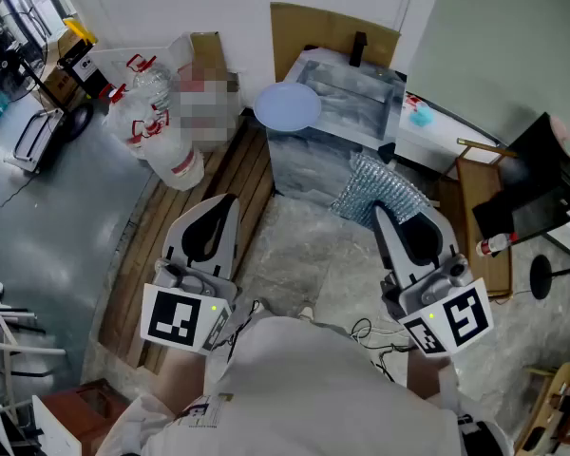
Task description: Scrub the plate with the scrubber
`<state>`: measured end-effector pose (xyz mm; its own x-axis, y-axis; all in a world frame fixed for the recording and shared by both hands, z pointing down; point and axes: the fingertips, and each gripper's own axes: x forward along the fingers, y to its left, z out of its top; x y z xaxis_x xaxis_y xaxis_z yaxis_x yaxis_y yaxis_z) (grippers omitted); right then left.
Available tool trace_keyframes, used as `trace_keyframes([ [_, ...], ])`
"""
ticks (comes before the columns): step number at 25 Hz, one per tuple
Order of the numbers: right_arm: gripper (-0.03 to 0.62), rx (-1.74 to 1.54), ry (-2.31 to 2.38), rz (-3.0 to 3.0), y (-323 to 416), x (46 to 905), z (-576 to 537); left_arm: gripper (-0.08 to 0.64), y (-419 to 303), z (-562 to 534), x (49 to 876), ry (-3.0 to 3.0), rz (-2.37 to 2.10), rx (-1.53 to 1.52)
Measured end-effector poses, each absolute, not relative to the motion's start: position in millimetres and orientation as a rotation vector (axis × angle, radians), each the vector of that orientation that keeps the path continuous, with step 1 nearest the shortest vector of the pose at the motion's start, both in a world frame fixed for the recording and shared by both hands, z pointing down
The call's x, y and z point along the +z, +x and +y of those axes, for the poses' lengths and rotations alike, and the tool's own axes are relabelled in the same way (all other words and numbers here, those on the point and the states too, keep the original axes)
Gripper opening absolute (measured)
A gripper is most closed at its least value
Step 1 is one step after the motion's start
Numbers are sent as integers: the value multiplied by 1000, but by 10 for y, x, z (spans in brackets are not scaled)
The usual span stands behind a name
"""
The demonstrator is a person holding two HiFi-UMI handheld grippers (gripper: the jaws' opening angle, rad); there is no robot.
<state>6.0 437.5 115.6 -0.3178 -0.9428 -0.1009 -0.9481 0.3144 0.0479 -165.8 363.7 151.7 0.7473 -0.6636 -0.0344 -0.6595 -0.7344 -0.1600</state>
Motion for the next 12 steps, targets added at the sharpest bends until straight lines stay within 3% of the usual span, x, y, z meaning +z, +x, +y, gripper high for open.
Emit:
trace_keyframes([
  [12,104,96,-1776,2469,246,1223,4502,17,-1490,3786,1515,-2738,1044,-80],
])
